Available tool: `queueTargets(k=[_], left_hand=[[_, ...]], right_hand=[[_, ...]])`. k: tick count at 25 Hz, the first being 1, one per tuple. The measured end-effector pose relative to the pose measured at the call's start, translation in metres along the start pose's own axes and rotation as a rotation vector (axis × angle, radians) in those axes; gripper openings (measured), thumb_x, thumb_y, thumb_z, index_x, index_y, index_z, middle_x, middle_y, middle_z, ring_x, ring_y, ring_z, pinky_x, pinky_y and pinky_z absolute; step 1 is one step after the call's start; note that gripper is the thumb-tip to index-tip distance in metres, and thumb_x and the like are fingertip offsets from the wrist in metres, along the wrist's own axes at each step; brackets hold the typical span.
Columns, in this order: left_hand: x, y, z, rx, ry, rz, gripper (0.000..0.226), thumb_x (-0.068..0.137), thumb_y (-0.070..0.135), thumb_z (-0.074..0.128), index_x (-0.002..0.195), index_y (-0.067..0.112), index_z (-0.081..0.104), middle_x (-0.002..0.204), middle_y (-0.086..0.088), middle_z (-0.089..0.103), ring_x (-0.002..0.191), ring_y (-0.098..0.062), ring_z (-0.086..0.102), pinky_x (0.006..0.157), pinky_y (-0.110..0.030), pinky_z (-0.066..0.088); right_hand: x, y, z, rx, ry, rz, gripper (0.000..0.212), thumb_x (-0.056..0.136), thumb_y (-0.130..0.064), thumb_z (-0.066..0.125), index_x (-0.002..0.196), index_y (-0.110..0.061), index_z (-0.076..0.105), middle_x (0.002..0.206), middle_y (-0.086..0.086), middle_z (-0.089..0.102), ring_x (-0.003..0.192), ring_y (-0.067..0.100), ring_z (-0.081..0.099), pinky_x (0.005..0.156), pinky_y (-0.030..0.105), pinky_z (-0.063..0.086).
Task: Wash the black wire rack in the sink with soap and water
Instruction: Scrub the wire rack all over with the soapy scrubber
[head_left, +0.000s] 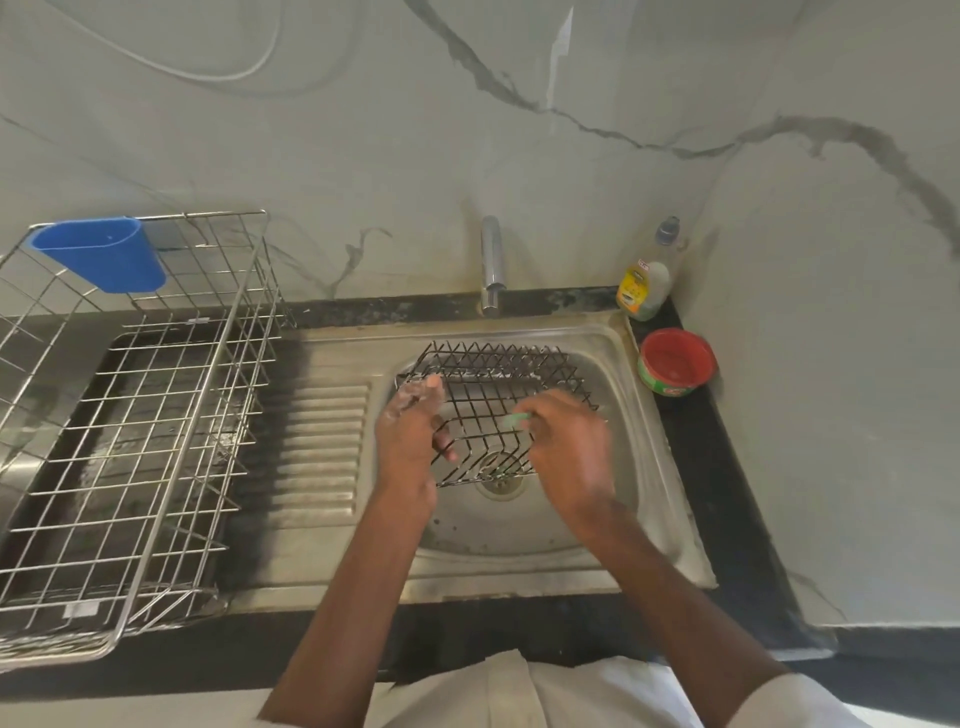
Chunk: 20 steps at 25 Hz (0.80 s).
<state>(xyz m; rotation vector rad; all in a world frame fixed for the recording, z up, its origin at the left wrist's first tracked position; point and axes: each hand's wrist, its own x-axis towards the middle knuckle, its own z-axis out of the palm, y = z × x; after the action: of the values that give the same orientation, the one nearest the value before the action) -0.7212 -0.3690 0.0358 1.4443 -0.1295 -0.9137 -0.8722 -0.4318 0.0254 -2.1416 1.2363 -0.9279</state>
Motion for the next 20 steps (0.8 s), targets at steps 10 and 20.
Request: queueTargets(k=[10, 20], left_hand=[[-0.014, -0.009, 0.003, -0.009, -0.013, 0.004, 0.011, 0.102, 0.024, 0.072, 0.107, 0.014, 0.073, 0.059, 0.0, 0.048, 0.047, -0.012, 0.043, 0.041, -0.026, 0.042], [-0.018, -0.013, -0.006, -0.063, 0.029, 0.022, 0.007, 0.101, 0.024, 0.073, 0.095, 0.02, 0.071, 0.058, 0.002, 0.051, 0.046, -0.012, 0.044, 0.041, -0.027, 0.041]], right_hand=[[0.004, -0.011, 0.001, -0.093, -0.006, -0.013, 0.036, 0.077, 0.021, 0.07, 0.097, -0.008, 0.079, 0.097, 0.004, 0.074, 0.082, 0.019, 0.072, 0.068, 0.033, 0.063], [-0.022, -0.017, 0.002, -0.106, -0.065, -0.098, 0.041, 0.074, 0.022, 0.073, 0.097, -0.011, 0.079, 0.096, 0.001, 0.074, 0.08, 0.014, 0.069, 0.066, 0.018, 0.056]])
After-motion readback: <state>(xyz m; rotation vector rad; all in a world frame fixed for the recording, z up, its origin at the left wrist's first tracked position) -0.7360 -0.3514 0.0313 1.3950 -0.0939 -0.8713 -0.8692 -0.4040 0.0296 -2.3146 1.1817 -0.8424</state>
